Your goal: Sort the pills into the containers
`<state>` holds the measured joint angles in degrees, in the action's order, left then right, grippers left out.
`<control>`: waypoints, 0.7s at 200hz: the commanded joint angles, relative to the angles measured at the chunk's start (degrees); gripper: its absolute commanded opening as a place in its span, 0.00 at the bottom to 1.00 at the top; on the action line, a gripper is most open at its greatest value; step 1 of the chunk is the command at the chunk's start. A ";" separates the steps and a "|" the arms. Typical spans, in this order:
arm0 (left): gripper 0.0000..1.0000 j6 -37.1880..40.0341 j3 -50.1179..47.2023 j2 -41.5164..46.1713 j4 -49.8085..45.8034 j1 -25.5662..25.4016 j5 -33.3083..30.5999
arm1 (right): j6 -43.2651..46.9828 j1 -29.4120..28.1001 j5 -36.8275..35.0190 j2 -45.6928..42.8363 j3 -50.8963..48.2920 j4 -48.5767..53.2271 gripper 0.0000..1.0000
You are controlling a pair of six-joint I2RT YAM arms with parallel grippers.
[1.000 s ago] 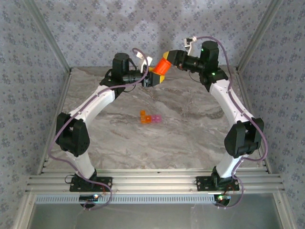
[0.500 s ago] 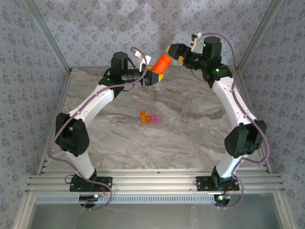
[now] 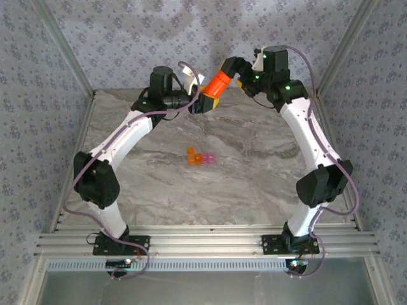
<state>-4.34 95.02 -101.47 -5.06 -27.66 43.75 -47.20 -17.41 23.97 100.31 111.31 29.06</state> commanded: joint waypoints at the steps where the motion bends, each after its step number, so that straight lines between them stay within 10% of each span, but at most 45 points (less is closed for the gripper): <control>1: 0.00 2.29 2.45 -0.13 -0.30 -0.58 -0.03 | -0.62 -1.11 -0.44 1.48 2.71 2.25 0.94; 140: 0.00 2.49 2.55 -0.74 -0.54 -1.18 -0.11 | -1.69 -2.27 1.96 2.00 4.45 0.50 0.86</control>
<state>-2.96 95.02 -101.54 -7.35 -28.14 42.78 -47.83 -18.87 24.25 102.43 113.89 29.82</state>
